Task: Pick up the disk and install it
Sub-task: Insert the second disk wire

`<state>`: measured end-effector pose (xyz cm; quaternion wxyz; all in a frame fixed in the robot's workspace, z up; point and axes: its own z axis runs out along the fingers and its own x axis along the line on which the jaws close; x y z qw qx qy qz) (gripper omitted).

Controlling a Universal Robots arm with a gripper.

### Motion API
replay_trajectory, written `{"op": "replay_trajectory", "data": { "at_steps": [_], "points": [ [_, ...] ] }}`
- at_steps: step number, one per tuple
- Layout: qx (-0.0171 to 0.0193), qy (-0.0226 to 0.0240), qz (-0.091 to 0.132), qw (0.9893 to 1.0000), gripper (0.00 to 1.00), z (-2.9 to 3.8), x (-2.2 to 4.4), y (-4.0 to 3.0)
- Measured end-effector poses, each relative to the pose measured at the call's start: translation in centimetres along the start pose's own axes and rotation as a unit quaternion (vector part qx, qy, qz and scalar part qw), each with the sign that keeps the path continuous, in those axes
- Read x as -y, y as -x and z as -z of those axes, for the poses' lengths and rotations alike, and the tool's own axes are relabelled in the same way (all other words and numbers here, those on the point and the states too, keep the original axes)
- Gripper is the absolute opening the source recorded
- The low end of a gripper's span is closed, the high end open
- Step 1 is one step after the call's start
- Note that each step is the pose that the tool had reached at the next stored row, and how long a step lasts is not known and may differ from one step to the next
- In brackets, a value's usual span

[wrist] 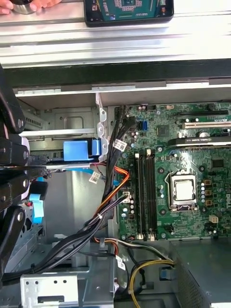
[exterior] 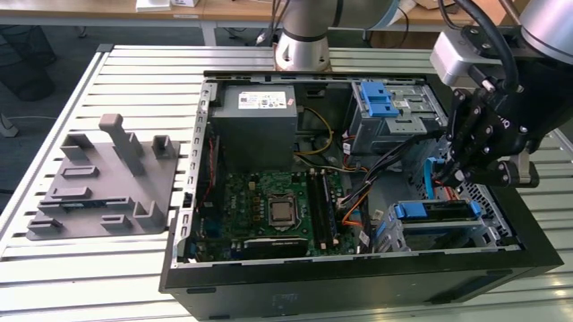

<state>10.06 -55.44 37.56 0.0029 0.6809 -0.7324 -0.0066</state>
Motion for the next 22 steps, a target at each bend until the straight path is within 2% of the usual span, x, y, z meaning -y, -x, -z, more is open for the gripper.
{"op": "replay_trajectory", "data": {
  "at_steps": [3,15,22],
  "points": [
    [0.0000,-0.0001,0.000,1.0000,0.16,0.32,-0.02,0.04],
    [0.0000,-0.0003,0.000,1.0000,0.16,0.33,-0.15,0.04],
    [0.0005,-0.0077,0.000,1.0000,0.16,0.65,-0.54,0.25]
  ]
}}
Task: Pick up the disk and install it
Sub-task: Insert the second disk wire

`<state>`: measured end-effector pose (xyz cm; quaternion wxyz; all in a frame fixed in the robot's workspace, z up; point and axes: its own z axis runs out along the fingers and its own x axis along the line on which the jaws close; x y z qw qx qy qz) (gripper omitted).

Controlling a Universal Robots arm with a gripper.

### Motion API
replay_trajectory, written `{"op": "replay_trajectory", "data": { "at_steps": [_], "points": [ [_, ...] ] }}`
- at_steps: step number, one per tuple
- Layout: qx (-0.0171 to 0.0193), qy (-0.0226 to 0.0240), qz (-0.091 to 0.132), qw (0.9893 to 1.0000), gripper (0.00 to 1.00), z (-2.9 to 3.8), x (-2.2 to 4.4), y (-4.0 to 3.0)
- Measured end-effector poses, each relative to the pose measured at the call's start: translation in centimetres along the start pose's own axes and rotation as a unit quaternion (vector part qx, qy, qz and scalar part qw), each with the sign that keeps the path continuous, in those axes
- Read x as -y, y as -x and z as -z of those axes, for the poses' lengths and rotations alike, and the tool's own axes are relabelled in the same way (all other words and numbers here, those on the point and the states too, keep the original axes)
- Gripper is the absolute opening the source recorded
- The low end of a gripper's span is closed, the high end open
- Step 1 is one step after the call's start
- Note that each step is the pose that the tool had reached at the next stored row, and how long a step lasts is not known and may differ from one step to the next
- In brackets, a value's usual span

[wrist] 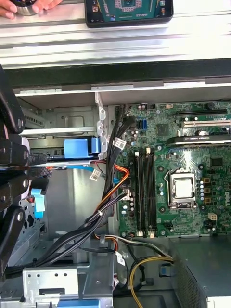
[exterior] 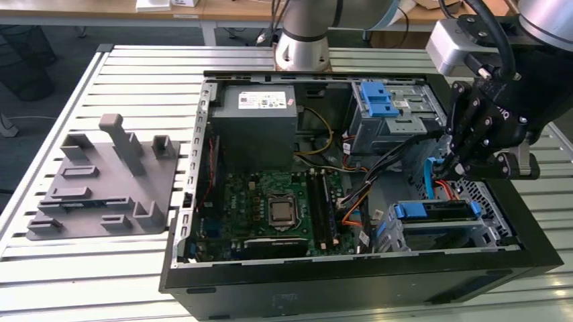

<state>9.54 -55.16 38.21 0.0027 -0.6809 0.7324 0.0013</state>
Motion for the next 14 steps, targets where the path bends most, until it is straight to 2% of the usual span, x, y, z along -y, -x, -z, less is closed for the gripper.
{"op": "replay_trajectory", "data": {
  "at_steps": [5,14],
  "points": [
    [0.0006,-0.0075,0.000,1.0000,0.16,0.03,-0.74,0.08],
    [0.0005,-0.0081,0.000,1.0000,0.16,0.03,-0.81,0.68]
  ]
}}
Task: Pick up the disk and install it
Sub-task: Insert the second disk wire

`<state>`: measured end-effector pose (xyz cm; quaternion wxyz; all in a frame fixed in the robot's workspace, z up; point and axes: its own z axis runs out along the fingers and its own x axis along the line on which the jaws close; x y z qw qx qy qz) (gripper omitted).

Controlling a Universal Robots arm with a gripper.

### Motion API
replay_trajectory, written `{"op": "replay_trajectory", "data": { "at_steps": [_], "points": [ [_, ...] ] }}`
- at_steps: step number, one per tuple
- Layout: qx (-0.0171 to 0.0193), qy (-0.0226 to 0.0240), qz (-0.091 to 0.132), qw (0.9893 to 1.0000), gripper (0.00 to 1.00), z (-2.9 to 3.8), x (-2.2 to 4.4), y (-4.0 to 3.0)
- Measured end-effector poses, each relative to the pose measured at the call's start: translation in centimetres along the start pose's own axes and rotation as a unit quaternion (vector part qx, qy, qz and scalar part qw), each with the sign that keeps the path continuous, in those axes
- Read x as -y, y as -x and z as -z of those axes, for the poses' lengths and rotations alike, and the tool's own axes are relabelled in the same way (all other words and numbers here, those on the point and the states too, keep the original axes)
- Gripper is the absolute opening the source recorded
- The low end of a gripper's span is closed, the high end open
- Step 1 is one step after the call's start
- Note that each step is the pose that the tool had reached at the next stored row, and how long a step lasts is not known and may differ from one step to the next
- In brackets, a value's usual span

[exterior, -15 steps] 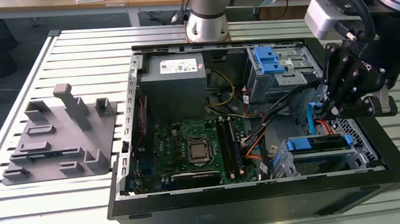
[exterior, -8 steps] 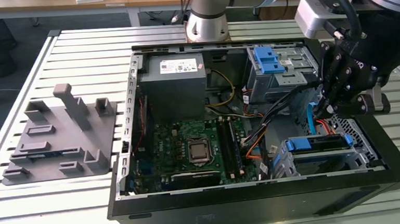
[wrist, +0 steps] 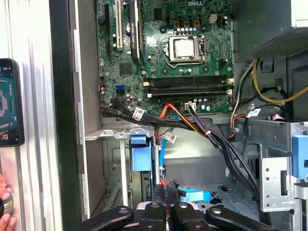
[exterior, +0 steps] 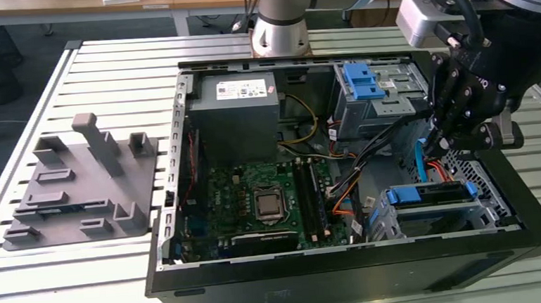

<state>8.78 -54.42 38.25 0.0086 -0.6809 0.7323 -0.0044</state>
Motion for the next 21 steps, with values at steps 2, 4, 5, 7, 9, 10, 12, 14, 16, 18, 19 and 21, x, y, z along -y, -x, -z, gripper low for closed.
{"op": "replay_trajectory", "data": {
  "at_steps": [2,4,5,7,9,10,12,14,16,18,19,21],
  "points": [
    [0.0000,-0.0001,0.000,1.0000,0.16,0.00,-0.01,0.01],
    [0.0002,-0.0024,0.000,1.0000,0.16,0.00,-0.14,0.02],
    [0.0003,-0.0045,0.000,1.0000,0.16,0.01,-0.25,0.03],
    [0.0006,-0.0076,0.000,1.0000,0.16,0.05,-0.33,0.11],
    [0.0007,-0.0097,0.000,1.0000,0.16,0.23,-0.33,0.27],
    [0.0008,-0.0106,0.000,0.9999,0.16,0.31,-0.34,0.35],
    [0.0010,-0.0130,0.000,0.9999,0.16,0.46,-0.36,0.49],
    [0.0010,-0.0151,0.000,0.9999,0.16,0.57,-0.39,0.63],
    [0.0004,-0.0166,0.000,0.9999,0.16,0.63,-0.44,0.78],
    [-0.0011,-0.0178,0.000,0.9998,0.16,0.65,-0.49,1.02],
    [-0.0017,-0.0179,0.000,0.9998,0.16,0.65,-0.49,1.11],
    [-0.0017,-0.0179,0.000,0.9998,0.16,0.65,-0.49,1.11]
  ]
}}
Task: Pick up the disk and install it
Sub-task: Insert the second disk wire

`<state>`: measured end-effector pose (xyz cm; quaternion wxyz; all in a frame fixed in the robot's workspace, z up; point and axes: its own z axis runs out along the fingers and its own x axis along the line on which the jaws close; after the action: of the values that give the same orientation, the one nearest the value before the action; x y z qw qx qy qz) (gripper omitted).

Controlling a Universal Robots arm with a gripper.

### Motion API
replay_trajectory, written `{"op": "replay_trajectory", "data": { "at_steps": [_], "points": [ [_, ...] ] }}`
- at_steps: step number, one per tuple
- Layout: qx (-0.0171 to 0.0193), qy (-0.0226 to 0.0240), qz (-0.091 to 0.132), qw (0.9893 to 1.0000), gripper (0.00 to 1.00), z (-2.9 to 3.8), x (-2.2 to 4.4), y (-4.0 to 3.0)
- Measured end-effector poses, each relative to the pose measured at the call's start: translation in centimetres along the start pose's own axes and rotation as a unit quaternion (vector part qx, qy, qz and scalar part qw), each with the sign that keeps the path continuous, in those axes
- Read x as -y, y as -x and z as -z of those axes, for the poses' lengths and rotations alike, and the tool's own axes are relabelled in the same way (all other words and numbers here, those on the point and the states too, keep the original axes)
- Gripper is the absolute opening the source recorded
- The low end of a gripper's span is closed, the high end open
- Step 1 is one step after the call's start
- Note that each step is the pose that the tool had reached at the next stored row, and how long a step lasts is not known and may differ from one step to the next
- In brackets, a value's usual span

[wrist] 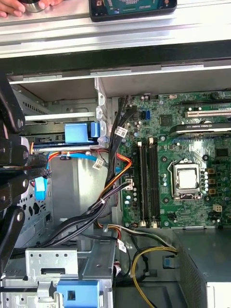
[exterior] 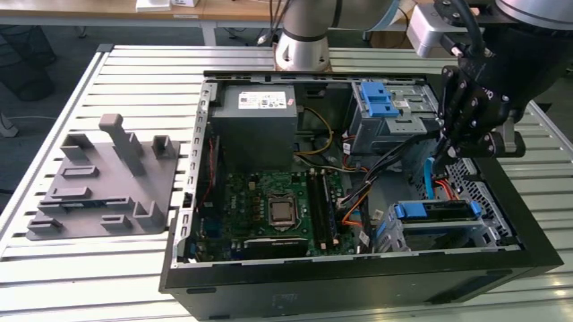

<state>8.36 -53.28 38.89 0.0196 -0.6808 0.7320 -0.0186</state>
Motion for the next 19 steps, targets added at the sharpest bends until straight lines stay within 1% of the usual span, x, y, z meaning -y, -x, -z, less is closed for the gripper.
{"op": "replay_trajectory", "data": {
  "at_steps": [2,4,5,6,7,8,9,11,12,14,15,17,19],
  "points": [
    [0.0000,0.0000,0.000,1.0000,0.16,0.00,-0.01,0.00],
    [-0.0014,-0.0001,0.000,1.0000,0.16,0.00,-0.01,0.06],
    [-0.0025,-0.0002,0.000,1.0000,0.18,0.00,-0.01,0.12],
    [-0.0051,-0.0004,0.000,1.0000,0.18,0.00,-0.03,0.24],
    [-0.0093,-0.0007,0.000,1.0000,0.24,0.00,-0.04,0.38],
    [-0.0136,-0.0010,0.001,0.9999,0.24,-0.04,-0.05,0.51],
    [-0.0153,-0.0011,0.001,0.9999,0.24,-0.08,-0.06,0.68],
    [-0.0168,-0.0012,0.001,0.9999,0.24,-0.20,-0.08,0.89],
    [-0.0181,-0.0015,0.001,0.9998,0.24,-0.30,-0.11,0.90],
    [-0.0235,-0.0026,0.001,0.9997,0.24,-0.49,-0.15,0.90],
    [-0.0252,-0.0029,0.001,0.9997,0.24,-0.63,-0.16,0.90],
    [-0.0268,-0.0030,0.001,0.9996,0.24,-0.99,-0.18,0.96],
    [-0.0269,-0.0031,0.001,0.9996,0.24,-1.30,-0.21,1.03]
  ]
}}
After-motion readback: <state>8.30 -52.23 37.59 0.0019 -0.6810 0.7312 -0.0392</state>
